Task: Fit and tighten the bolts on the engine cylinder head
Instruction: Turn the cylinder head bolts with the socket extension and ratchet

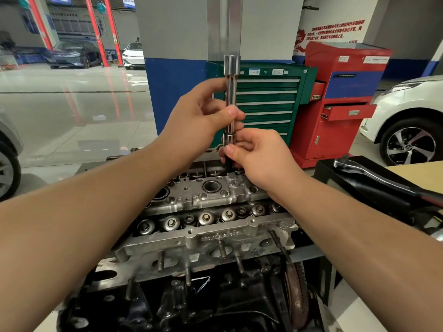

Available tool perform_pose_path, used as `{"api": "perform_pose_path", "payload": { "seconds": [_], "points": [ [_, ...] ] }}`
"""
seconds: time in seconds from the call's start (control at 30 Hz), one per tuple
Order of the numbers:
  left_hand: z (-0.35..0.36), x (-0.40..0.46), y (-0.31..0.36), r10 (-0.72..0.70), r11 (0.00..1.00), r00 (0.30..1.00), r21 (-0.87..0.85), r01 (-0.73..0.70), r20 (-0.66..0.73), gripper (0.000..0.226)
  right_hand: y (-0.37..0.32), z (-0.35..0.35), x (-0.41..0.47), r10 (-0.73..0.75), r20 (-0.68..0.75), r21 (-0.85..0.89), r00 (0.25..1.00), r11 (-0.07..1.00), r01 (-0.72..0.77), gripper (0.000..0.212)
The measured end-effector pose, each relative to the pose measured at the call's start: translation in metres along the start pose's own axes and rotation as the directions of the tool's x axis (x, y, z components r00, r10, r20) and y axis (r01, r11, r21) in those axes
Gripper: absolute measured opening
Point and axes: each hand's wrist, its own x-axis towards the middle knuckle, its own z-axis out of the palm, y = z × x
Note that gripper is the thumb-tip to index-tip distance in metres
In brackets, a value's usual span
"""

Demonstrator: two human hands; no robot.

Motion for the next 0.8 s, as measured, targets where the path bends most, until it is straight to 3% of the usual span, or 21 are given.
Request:
{"api": "perform_pose_path", "payload": {
  "seconds": [0.1, 0.17, 0.27, 0.37, 0.47, 0.57, 0.63, 0.7, 0.8],
  "points": [
    [0.014, 0.008, 0.021, -0.091, 0.970, 0.990, -0.235, 0.065, -0.103, 0.040, -0.001, 0.002, 0.002, -0.003, -0.029, -0.022, 1.000, 1.000, 0.002, 0.005],
    [0.028, 0.014, 0.039, -0.182, 0.949, 0.968, -0.289, 0.127, -0.170, 0.037, -0.002, 0.000, 0.001, 0.000, -0.042, -0.035, 0.999, 0.999, -0.001, 0.007],
    [0.047, 0.020, 0.053, -0.258, 0.955, 0.912, -0.226, 0.191, -0.318, 0.035, -0.008, -0.003, -0.004, -0.008, -0.042, -0.076, 0.999, 0.997, 0.005, 0.014],
    [0.066, 0.025, 0.056, -0.233, 0.972, 0.836, -0.153, 0.180, -0.497, 0.034, -0.014, -0.007, -0.009, -0.018, -0.044, -0.147, 0.999, 0.989, 0.012, 0.044],
    [0.074, 0.035, 0.055, -0.099, 0.963, 0.819, 0.152, 0.222, -0.565, 0.037, -0.018, -0.010, -0.012, -0.008, -0.036, -0.191, 0.999, 0.982, 0.001, 0.058],
    [0.072, 0.043, 0.052, -0.107, 0.936, 0.834, 0.227, 0.267, -0.541, 0.033, -0.013, -0.011, -0.010, 0.004, -0.065, -0.133, 0.998, 0.991, -0.012, 0.031],
    [0.067, 0.047, 0.050, -0.242, 0.964, 0.866, -0.004, 0.268, -0.437, 0.027, -0.011, -0.009, -0.008, 0.025, -0.072, -0.079, 0.997, 0.996, -0.031, 0.019],
    [0.055, 0.049, 0.048, -0.380, 0.906, 0.902, -0.277, 0.319, -0.206, 0.035, -0.009, -0.007, -0.007, 0.031, -0.089, -0.050, 0.996, 0.998, -0.036, 0.019],
    [0.035, 0.055, 0.041, -0.370, 0.870, 0.922, -0.307, 0.387, 0.115, 0.040, -0.006, -0.003, -0.006, -0.009, -0.088, -0.075, 0.996, 0.997, 0.002, 0.017]
  ]
}}
